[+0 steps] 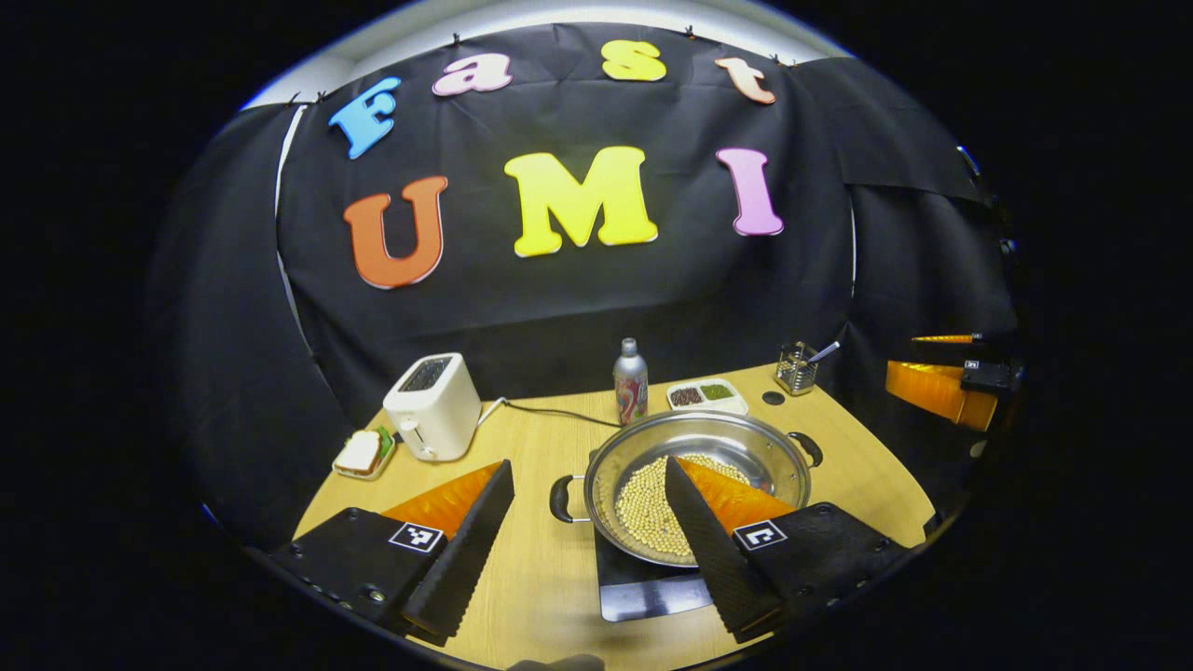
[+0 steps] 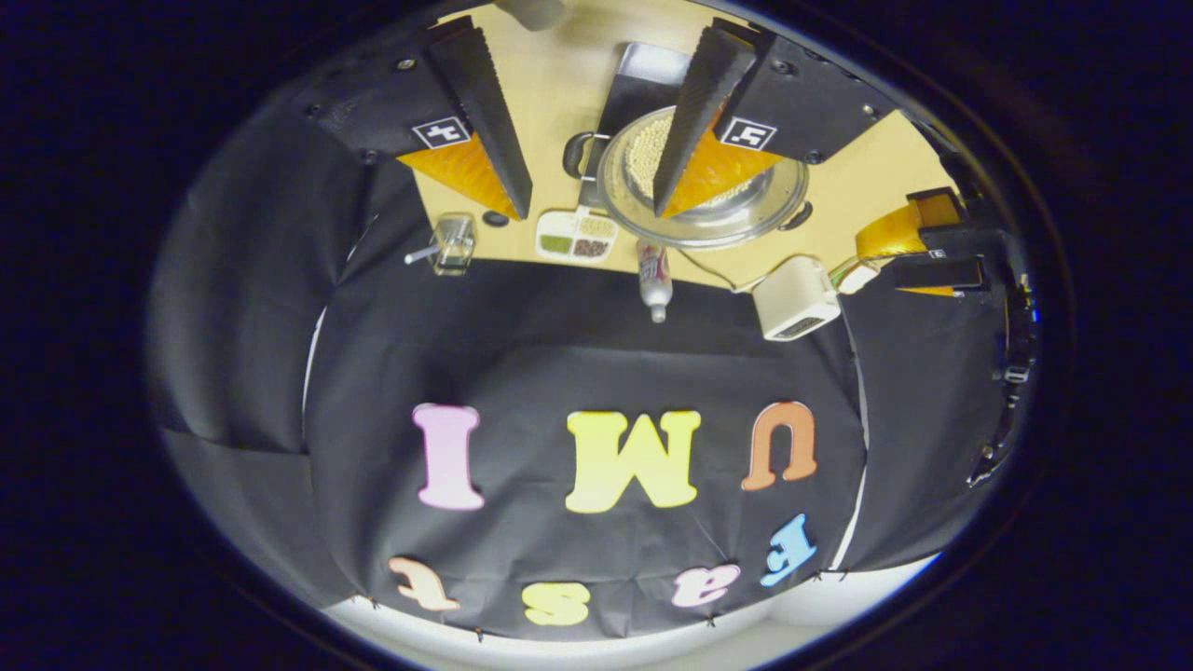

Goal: First push the handle of the pot to place it horizontally, then grasp the pot with both hands and set it on the induction cooktop.

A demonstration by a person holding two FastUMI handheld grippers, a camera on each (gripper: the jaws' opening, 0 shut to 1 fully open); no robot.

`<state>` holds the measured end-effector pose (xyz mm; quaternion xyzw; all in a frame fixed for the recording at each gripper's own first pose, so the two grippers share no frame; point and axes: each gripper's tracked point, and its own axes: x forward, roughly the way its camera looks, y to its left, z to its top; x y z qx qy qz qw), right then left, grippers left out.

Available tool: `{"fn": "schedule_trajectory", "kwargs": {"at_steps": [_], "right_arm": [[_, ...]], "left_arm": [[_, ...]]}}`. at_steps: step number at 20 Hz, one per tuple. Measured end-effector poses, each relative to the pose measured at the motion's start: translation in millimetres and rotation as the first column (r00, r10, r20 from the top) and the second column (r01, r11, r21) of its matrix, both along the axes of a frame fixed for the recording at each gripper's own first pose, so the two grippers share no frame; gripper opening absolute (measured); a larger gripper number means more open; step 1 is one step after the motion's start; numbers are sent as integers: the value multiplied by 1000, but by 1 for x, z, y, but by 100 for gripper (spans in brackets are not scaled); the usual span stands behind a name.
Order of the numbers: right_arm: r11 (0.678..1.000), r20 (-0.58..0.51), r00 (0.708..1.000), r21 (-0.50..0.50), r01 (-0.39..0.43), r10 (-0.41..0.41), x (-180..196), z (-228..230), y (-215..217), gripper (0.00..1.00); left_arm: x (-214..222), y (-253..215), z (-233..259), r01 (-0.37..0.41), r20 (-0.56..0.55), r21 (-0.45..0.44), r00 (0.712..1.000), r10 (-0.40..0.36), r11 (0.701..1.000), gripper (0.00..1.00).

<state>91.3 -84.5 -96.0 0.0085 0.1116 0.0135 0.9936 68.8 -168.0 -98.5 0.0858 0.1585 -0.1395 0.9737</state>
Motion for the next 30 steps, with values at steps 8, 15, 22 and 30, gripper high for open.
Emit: {"fn": "schedule_trajectory", "kwargs": {"at_steps": [8,15,22,30], "right_arm": [[998,223,973,8,59,-59,-84,126,27,100],[994,304,947,61,93,-108,-137,169,21,100],[985,296,941,95,144,-166,-159,155,-15,100],[984,285,943,107,145,-170,-166,142,-15,100]], "left_arm": [[-50,32,127,61,256,-52,966,-46,997,97],[-80,96,164,-31,290,-149,954,74,988,97],[-102,137,159,-142,271,-187,944,190,972,96],[-106,116,162,-96,287,-185,946,147,978,97]]}}
